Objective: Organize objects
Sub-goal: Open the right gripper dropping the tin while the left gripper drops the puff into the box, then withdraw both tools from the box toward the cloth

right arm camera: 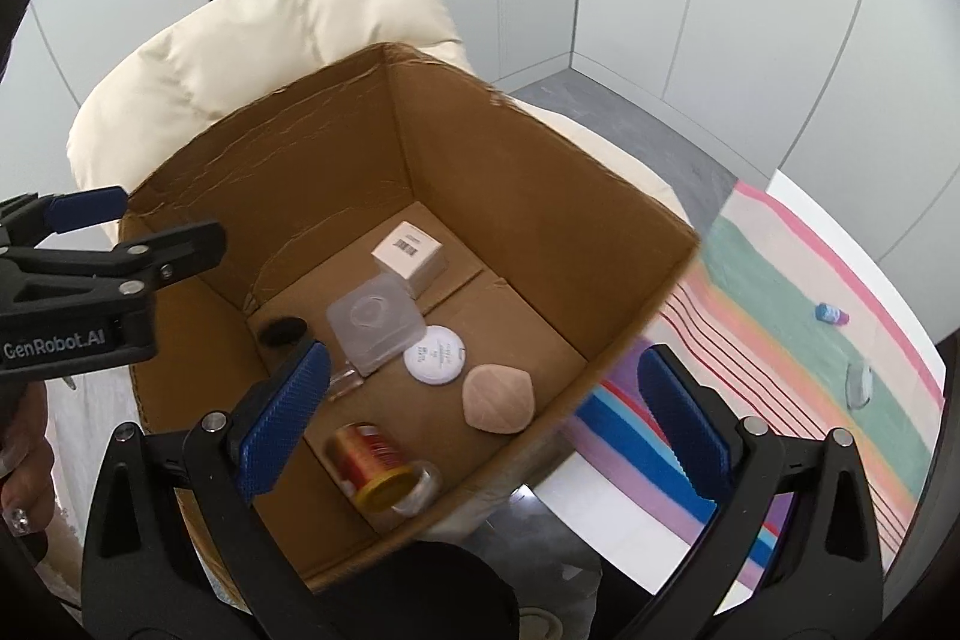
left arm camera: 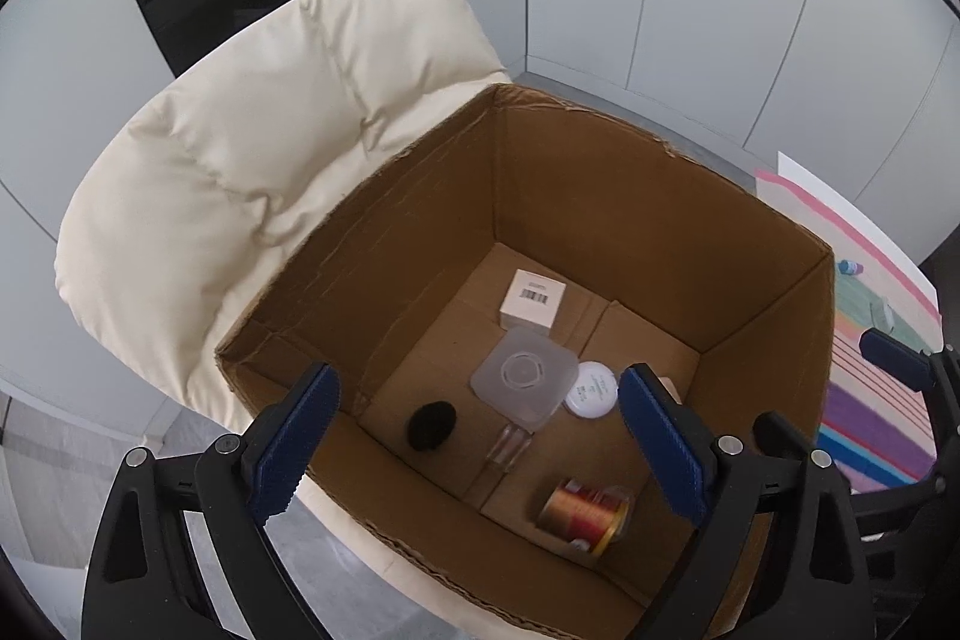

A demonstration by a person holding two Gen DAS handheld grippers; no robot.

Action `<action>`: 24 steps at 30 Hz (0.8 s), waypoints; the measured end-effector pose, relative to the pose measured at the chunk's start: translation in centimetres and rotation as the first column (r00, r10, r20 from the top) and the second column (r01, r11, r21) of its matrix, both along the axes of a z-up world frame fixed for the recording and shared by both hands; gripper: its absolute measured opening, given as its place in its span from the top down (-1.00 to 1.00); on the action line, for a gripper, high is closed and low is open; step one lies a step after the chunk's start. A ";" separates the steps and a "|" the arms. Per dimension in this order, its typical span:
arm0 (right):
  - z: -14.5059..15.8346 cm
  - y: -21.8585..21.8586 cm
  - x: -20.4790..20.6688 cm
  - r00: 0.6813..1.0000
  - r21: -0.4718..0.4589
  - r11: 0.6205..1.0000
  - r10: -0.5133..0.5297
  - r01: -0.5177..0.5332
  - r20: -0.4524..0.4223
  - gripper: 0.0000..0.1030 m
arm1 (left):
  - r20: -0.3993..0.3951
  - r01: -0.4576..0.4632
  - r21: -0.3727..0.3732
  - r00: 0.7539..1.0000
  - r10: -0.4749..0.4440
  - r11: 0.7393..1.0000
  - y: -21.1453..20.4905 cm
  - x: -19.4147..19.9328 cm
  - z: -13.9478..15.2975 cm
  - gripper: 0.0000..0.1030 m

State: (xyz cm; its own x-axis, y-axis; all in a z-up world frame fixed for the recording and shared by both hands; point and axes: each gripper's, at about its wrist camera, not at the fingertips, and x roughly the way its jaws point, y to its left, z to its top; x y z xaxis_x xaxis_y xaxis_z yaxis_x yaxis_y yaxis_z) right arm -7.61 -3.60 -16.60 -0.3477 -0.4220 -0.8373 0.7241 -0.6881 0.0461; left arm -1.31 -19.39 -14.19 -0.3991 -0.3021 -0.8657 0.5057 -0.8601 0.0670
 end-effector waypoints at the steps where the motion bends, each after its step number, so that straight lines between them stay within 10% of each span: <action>1: 0.0 0.3 -0.1 1.000 -0.001 1.000 -0.007 0.007 0.001 -1.00 | 0.000 0.006 -0.001 1.000 -0.006 1.000 0.2 -0.1 0.0 -0.85; 24: 1.1 17.6 -5.2 0.949 -0.010 0.949 -0.315 0.315 -0.017 -1.00 | -0.067 0.315 -0.007 0.947 -0.315 0.949 15.5 -8.4 1.2 -0.85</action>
State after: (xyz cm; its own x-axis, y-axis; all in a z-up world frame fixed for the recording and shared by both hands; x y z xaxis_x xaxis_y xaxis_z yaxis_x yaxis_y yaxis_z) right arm -12.81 13.99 -15.51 -0.4786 -0.2949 -0.8270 0.4715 -0.8809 0.0413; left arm -9.69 -3.88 -12.95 -0.5297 -0.1484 -0.8351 0.2118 -0.9765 0.0392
